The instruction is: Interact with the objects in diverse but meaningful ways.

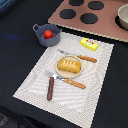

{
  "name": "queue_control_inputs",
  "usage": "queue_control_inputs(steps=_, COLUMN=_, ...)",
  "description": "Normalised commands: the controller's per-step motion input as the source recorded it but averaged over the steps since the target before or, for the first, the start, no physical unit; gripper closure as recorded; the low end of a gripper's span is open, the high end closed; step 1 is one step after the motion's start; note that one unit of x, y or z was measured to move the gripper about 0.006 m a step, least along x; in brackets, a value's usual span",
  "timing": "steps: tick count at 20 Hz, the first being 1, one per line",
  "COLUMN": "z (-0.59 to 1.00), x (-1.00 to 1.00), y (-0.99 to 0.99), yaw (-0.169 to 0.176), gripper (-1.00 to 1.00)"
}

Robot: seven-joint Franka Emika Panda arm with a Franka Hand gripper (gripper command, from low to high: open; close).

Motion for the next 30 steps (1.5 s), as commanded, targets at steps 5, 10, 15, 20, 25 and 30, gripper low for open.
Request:
queue_control_inputs(steps=5, z=-0.58, x=-0.39, y=-0.91, yaw=0.000, gripper=1.00)
queue_control_inputs(steps=10, z=-0.38, x=-0.26, y=-0.68, yaw=-0.012, gripper=1.00)
queue_control_inputs(steps=15, z=-0.56, x=-0.58, y=0.04, yaw=0.000, gripper=1.00)
queue_control_inputs(steps=20, z=-0.49, x=-0.56, y=0.43, yaw=0.029, gripper=1.00)
queue_control_inputs(steps=25, z=-0.37, x=-0.65, y=0.61, yaw=0.053, gripper=1.00)
queue_control_inputs(steps=30, z=-0.23, x=-0.55, y=0.72, yaw=0.051, gripper=1.00)
